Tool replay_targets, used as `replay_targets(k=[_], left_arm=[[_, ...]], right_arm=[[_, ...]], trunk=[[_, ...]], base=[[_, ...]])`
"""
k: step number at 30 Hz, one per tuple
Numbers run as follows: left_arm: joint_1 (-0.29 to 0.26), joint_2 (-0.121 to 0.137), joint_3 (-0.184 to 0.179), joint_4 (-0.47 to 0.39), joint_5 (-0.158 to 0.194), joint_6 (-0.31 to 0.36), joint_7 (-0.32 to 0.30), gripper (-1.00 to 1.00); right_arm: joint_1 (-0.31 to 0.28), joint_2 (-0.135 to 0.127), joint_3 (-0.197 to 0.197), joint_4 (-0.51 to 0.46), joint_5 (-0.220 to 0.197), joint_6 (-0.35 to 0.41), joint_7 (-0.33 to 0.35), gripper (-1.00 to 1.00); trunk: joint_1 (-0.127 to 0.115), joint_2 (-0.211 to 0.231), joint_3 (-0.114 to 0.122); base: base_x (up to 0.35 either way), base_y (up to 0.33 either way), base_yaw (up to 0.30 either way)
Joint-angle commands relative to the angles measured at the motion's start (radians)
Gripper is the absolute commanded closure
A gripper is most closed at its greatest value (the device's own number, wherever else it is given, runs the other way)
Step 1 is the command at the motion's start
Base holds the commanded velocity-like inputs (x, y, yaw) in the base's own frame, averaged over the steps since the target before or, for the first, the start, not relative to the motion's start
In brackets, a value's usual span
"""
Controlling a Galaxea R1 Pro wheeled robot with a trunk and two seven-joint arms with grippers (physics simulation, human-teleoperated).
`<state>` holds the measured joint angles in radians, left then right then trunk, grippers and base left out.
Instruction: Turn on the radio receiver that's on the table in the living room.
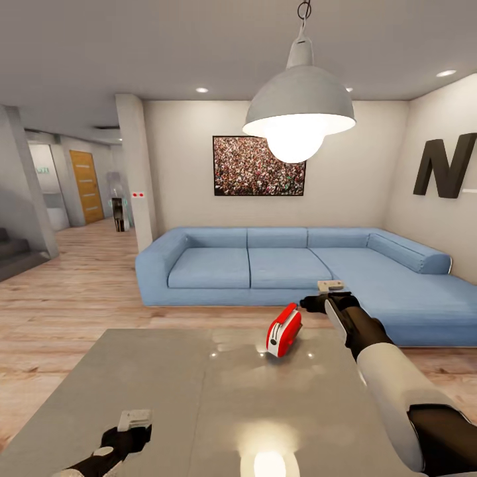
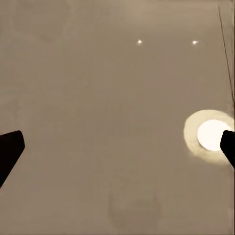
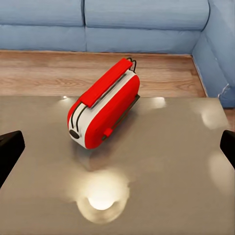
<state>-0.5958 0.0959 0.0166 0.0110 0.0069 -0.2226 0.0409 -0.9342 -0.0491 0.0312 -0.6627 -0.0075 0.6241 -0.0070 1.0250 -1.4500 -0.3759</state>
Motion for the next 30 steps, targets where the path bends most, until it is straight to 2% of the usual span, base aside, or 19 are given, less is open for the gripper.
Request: replay_targets(k=[1, 5, 8, 12, 15, 17, 22, 23, 30], left_arm=[[0.0, -0.001, 0.004, -0.012, 0.0, 0.001, -0.001, -1.0], [0.001, -0.031, 0.022, -0.086, -0.001, 0.001, -0.002, -1.0], [0.001, -0.035, 0.024, -0.094, -0.002, -0.001, 0.0, -1.0], [0.001, -0.013, 0.025, -0.085, -0.005, 0.0, 0.003, -1.0], [0.001, 0.01, 0.025, 0.016, -0.005, -0.003, 0.003, -1.0], [0.012, 0.022, 0.024, 0.05, -0.006, 0.001, 0.003, -1.0], [0.105, 0.048, 0.023, 0.07, -0.005, 0.006, 0.004, -1.0], [0.167, 0.062, 0.023, 0.072, -0.006, 0.006, 0.004, -1.0], [0.292, 0.069, 0.022, 0.073, -0.01, 0.007, 0.004, -1.0]], right_arm=[[0.0, 0.0, 0.0, 0.0, 0.0, 0.0, 0.0, -1.0], [0.0, 0.0, 0.0, 0.0, 0.001, -0.004, -0.001, -1.0], [0.0, 0.0, -0.001, 0.0, 0.001, -0.004, -0.001, -1.0], [0.0, 0.0, -0.001, 0.0, 0.001, -0.004, -0.003, -1.0], [0.0, 0.0, 0.0, 0.0, 0.001, -0.004, -0.006, -1.0], [0.0, 0.0, 0.001, 0.0, 0.001, -0.004, -0.007, -1.0], [0.0, 0.0, 0.001, 0.0, 0.001, -0.004, -0.007, -1.0], [0.0, 0.0, 0.001, 0.0, 0.0, -0.004, -0.007, -1.0], [0.0, -0.001, 0.0, 0.0, 0.0, -0.007, -0.007, -1.0]], trunk=[[0.0, 0.0, 0.0], [0.0, 0.0, 0.0], [0.0, 0.0, 0.0], [0.0, 0.0, 0.0], [0.0, 0.0, 0.0], [0.0, 0.0, 0.0], [0.0, 0.0, 0.0], [0.0, 0.0, 0.0], [0.0, 0.0, 0.0]], base=[[0.0, 0.0, 0.0], [0.0, 0.0, 0.0], [0.0, 0.0, 0.0], [0.0, 0.0, 0.0], [0.0, 0.0, 0.0], [0.0, 0.0, 0.0], [0.0, 0.0, 0.0], [0.0, 0.0, 0.0], [0.0, 0.0, 0.0]])
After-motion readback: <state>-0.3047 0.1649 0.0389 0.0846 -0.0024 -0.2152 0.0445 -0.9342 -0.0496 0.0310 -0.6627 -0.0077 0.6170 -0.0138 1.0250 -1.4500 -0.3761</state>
